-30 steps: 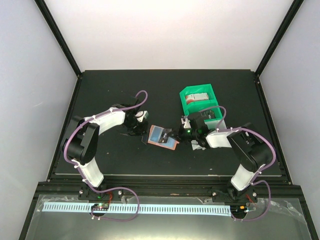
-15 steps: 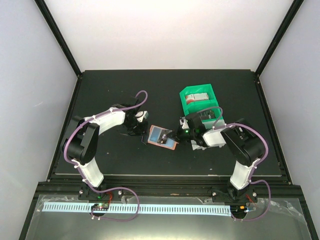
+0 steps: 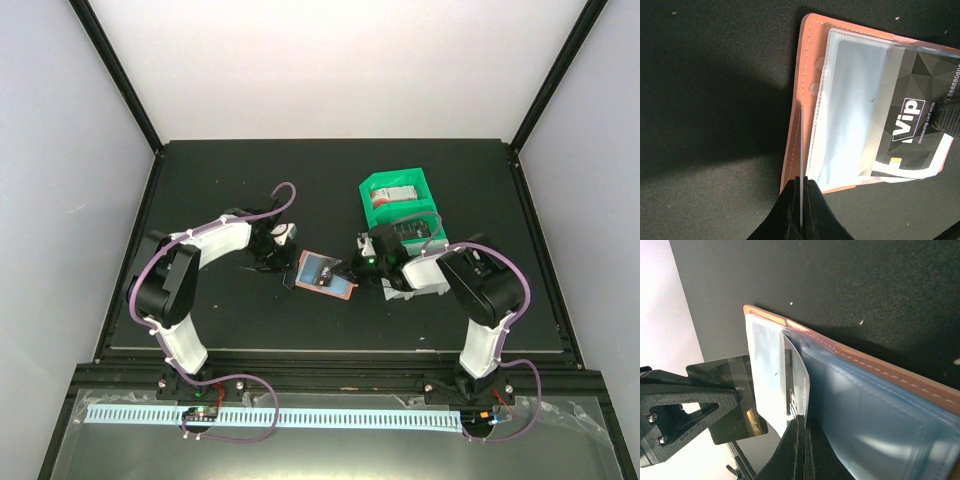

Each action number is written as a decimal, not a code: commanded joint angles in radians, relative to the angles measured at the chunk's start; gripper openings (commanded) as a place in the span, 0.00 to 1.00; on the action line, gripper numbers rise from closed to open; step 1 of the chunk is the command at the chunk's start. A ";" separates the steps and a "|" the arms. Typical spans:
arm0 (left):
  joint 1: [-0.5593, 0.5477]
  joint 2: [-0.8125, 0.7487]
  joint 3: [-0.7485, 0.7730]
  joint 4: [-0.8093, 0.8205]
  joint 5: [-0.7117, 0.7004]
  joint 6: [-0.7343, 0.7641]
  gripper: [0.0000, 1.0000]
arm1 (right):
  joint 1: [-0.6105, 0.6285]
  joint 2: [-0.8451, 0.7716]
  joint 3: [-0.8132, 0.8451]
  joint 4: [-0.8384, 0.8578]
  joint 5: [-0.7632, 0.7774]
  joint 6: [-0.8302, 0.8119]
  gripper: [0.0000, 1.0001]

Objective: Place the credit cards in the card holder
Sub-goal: Insert the credit card into the card holder.

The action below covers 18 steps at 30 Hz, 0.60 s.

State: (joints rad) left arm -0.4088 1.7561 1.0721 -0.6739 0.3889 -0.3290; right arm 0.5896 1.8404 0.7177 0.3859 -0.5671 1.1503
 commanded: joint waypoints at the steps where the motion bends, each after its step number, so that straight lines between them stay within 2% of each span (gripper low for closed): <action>1: -0.007 0.017 0.031 -0.014 0.010 0.017 0.02 | 0.011 0.022 0.014 -0.074 0.012 -0.010 0.01; 7: -0.006 0.016 0.028 -0.009 0.017 0.018 0.02 | 0.031 0.080 0.073 -0.111 -0.020 -0.039 0.01; 14: -0.007 0.012 0.027 -0.010 0.024 0.018 0.02 | 0.044 0.123 0.091 -0.016 -0.060 -0.022 0.01; 18: -0.008 0.006 0.027 -0.018 0.023 0.017 0.02 | 0.052 0.117 0.128 -0.047 -0.044 -0.049 0.04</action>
State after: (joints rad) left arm -0.4091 1.7569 1.0729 -0.6811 0.3897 -0.3248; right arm 0.6178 1.9377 0.8185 0.3885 -0.6285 1.1313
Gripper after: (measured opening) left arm 0.018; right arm 0.033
